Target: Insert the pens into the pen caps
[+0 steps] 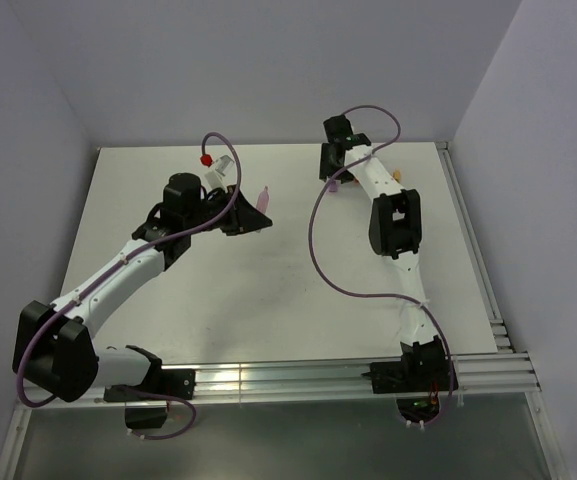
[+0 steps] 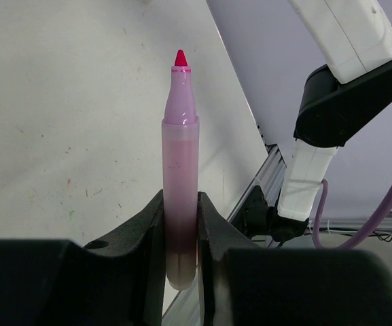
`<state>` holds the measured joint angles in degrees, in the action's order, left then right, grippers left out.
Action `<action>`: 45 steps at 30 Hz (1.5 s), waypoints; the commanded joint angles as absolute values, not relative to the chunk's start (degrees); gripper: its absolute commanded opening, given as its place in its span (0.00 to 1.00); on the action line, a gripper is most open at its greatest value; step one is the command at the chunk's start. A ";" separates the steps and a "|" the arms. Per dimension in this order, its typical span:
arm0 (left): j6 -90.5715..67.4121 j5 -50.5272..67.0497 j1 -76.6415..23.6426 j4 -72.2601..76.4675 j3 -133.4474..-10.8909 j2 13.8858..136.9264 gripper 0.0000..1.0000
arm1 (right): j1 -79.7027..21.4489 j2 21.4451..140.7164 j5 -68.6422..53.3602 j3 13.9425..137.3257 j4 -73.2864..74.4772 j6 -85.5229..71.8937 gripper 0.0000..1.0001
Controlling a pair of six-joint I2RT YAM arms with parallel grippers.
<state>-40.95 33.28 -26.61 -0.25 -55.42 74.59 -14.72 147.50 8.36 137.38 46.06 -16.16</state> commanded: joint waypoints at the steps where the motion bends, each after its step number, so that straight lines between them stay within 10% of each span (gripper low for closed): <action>1: -40.34 34.89 -26.63 2.55 -55.81 74.71 0.00 | -14.24 148.27 8.00 140.18 47.81 -15.47 0.58; 45: -40.78 36.83 -26.19 3.43 -55.72 75.41 0.00 | -14.24 150.73 6.68 143.53 51.77 -15.29 0.48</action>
